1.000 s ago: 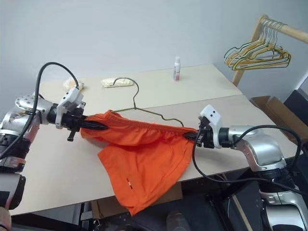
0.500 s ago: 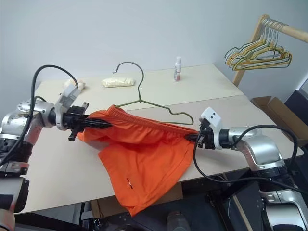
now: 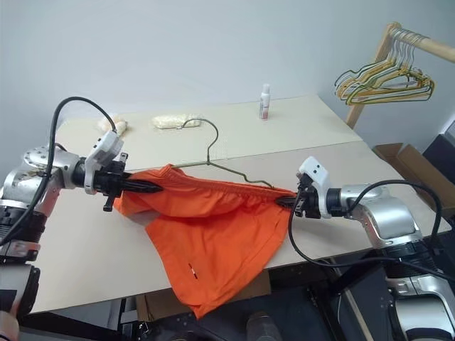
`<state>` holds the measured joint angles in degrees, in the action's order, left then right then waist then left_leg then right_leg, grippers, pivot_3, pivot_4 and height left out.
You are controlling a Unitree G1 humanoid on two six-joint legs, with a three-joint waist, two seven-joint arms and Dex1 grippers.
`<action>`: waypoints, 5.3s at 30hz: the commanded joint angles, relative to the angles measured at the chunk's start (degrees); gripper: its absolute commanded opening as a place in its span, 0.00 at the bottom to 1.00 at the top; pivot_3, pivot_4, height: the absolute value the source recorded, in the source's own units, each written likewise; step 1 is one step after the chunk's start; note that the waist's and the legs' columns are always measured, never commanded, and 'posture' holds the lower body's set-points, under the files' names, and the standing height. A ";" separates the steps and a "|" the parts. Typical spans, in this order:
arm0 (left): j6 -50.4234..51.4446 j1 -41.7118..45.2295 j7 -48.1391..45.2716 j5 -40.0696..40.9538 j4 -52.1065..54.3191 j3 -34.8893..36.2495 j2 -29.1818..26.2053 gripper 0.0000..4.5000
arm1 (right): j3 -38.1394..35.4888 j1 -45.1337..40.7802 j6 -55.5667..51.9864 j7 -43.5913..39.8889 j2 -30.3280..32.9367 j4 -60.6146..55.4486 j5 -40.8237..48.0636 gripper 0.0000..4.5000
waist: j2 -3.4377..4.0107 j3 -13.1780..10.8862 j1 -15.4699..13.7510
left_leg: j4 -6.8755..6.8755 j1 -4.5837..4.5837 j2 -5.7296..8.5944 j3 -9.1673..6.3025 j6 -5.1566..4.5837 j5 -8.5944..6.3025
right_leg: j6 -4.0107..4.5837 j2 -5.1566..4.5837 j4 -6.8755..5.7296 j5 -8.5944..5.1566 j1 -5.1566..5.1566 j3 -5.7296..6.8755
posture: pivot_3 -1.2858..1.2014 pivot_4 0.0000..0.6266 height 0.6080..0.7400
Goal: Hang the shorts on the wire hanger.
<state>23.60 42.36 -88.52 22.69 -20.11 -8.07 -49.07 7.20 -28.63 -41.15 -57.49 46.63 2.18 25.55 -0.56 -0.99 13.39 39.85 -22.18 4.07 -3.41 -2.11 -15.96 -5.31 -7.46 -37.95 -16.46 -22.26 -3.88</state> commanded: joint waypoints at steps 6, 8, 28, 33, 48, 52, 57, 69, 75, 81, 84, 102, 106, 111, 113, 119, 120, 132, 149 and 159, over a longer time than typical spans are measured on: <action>-6.71 -0.17 -0.66 -7.78 -3.46 -1.61 -3.14 0.00 | -3.60 0.68 3.73 -2.96 6.49 -1.54 -2.24 0.00 | 0.00 0.00 -0.06 | 0.00 0.00 0.00 0.00 0.00 0.00 | 0.00 -0.01 0.01 0.00 0.00 0.00 | 0.43 0.00 1.00; -7.34 0.10 0.33 -8.75 -3.59 -2.57 -1.53 0.00 | -2.96 0.18 4.16 -3.92 6.75 -4.47 -1.78 0.00 | 0.00 0.00 0.02 | 0.00 -0.01 0.00 0.00 0.00 0.00 | 0.00 -0.01 0.02 0.00 0.00 0.01 | 0.43 0.00 1.00; -7.24 4.53 -0.26 -8.28 -7.37 -1.56 5.80 0.00 | -6.54 -0.14 -2.45 0.92 5.78 -16.55 -0.11 0.72 | 0.00 0.00 0.54 | 0.00 -0.05 0.00 0.01 -0.01 -0.01 | 0.00 -0.04 0.08 0.00 -0.01 0.01 | 0.41 0.00 1.00; -8.50 5.52 -0.52 -9.78 -8.64 -2.09 6.18 0.00 | -4.47 -7.47 -6.90 3.79 0.26 -19.95 2.67 0.72 | 0.00 0.00 1.86 | -0.01 -0.05 -0.02 0.01 0.00 -0.01 | 0.00 -0.04 0.08 0.00 -0.02 -0.01 | 0.40 0.00 1.00; -8.08 5.55 -0.64 -9.93 -7.85 -0.62 6.52 0.00 | 8.71 -18.64 -3.04 4.66 -14.02 -9.83 -4.95 0.01 | -0.01 0.01 3.23 | 0.01 -0.13 0.02 -0.04 0.00 0.00 | 0.00 -0.03 -0.12 0.01 -0.09 0.04 | 0.42 0.00 1.00; -8.66 4.81 -0.27 -9.30 -6.86 0.60 6.66 0.00 | 9.16 -18.62 0.24 1.37 -13.27 -8.66 -5.90 0.01 | -0.01 0.01 3.23 | 0.01 -0.06 0.02 -0.04 0.01 0.01 | 0.00 -0.02 -0.09 0.00 -0.08 0.05 | 0.43 0.00 1.00; -2.53 7.37 -0.14 -6.05 -7.72 4.16 5.79 0.33 | 9.48 -18.87 3.64 -1.08 -13.38 -6.95 -7.52 0.00 | -0.01 0.01 3.20 | 0.00 -0.05 0.00 -0.04 0.01 0.01 | 0.00 0.01 -0.12 0.00 -0.10 0.04 | 0.43 0.00 1.00; -23.65 2.29 3.91 -19.74 -13.89 -2.25 1.53 0.87 | 7.84 -18.73 3.72 -1.50 -13.44 -7.43 -8.37 0.00 | -0.01 0.01 2.69 | -0.02 0.05 0.01 -0.04 0.07 0.04 | 0.00 -0.01 -0.10 0.01 -0.01 0.04 | 0.43 0.00 1.00; -23.53 5.75 8.08 -20.16 -17.71 -0.81 4.38 0.47 | 7.60 -18.15 3.20 -1.58 -12.76 -8.10 -8.24 0.00 | -0.05 0.02 2.68 | 0.00 -0.15 0.02 -0.05 0.06 0.04 | 0.00 -0.01 -0.12 0.01 -0.14 0.07 | 0.43 0.00 1.00; -21.83 7.84 6.53 -18.22 -18.70 1.25 3.32 0.02 | 9.28 -16.53 4.26 -1.15 -11.14 -8.25 -10.52 0.00 | -0.06 0.03 3.19 | 0.00 -0.10 0.02 -0.05 0.05 0.03 | 0.00 -0.01 -0.12 0.01 -0.12 0.07 | 0.43 0.00 1.00; -21.34 8.65 5.73 -17.53 -19.06 2.38 2.17 0.01 | 10.18 -15.35 4.77 -0.80 -10.72 -8.18 -12.12 0.00 | -0.06 0.03 3.24 | -0.01 -0.10 0.01 -0.05 0.05 0.03 | 0.00 0.00 -0.12 0.00 -0.13 0.08 | 0.43 0.00 1.00; -17.41 0.58 2.91 -16.38 -9.59 2.64 -1.17 0.05 | 6.02 -15.46 1.76 1.27 -10.14 -9.94 -12.15 0.00 | -0.06 0.03 3.13 | -0.01 -0.07 0.01 -0.05 0.06 0.04 | 0.00 0.00 -0.14 0.00 -0.12 0.06 | 0.43 0.00 1.00; -18.94 2.26 6.61 -17.96 -11.33 2.43 0.53 0.29 | 6.27 -18.13 -2.08 -2.79 -7.42 -13.10 -9.35 0.00 | -0.06 0.03 3.01 | 0.00 -0.09 0.01 -0.06 0.05 0.03 | 0.00 0.00 -0.11 0.01 -0.13 0.09 | 0.42 0.00 1.00; -18.04 6.49 -0.13 -10.72 -9.33 5.40 1.86 0.66 | 10.48 -22.53 -4.94 -6.30 -4.89 -12.08 -11.09 0.00 | -0.07 0.04 3.13 | 0.00 -0.12 0.01 -0.07 0.04 0.03 | 0.00 -0.01 -0.09 0.00 -0.11 0.10 | 0.42 0.00 1.00; -13.70 7.89 -3.28 -4.30 -5.53 4.95 1.55 0.66 | 12.57 -24.74 -5.09 -6.93 -4.77 -10.40 -12.63 0.00 | -0.07 0.04 3.28 | -0.01 -0.14 0.00 -0.06 0.04 0.02 | 0.00 -0.02 -0.09 0.00 -0.16 0.11 | 0.41 0.00 1.00; -13.80 7.41 -3.98 4.99 1.65 -4.74 -0.82 0.66 | 16.06 -29.65 -4.32 -6.75 -7.65 -4.58 -15.72 0.00 | -0.05 0.05 3.57 | -0.05 -0.01 -0.01 -0.05 0.04 0.02 | 0.00 -0.02 -0.12 0.00 -0.11 0.00 | 0.42 0.00 1.00; -15.63 7.45 -3.98 4.58 1.40 -6.15 -0.84 0.66 | 16.24 -30.04 -4.18 -6.73 -8.05 -4.00 -16.03 0.00 | -0.05 0.05 3.51 | -0.05 0.02 -0.01 -0.05 0.05 0.03 | 0.00 -0.02 -0.12 0.00 -0.07 0.00 | 0.42 0.00 1.00; -26.67 15.58 2.81 -8.94 -16.78 -4.45 12.32 0.66 | 15.34 -30.77 -3.65 -8.18 -8.60 -4.94 -16.32 0.00 | -0.06 0.04 3.59 | 0.03 -0.19 0.03 -0.07 0.05 0.03 | 0.00 -0.03 -0.08 0.00 -0.17 0.08 | 0.41 0.00 1.00; -32.86 20.05 0.38 -19.15 -27.75 -9.94 14.56 0.66 | 14.03 -31.36 -3.93 -9.33 -8.17 -6.34 -15.44 0.00 | -0.06 0.04 6.19 | 0.01 -0.13 0.01 -0.06 0.05 0.04 | 0.00 -0.03 -0.11 0.00 -0.11 0.06 | 0.40 0.00 1.00; -35.02 21.04 0.36 -20.89 -32.10 -7.50 16.87 0.12 | 13.03 -31.41 -5.08 -8.85 -7.90 -7.27 -14.27 0.00 | -0.07 0.04 6.40 | 0.00 -0.18 0.01 -0.06 0.05 0.03 | -0.01 -0.03 -0.10 0.00 -0.16 0.07 | 0.40 0.00 1.00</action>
<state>-11.16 61.19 -88.28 1.33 -52.33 -17.32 -32.13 23.13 -57.72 -46.16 -66.27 38.14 -3.34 10.56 -0.63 -0.95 19.79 39.85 -22.36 4.07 -3.47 -2.06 -15.93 -5.32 -7.49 -38.06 -16.45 -22.42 -3.82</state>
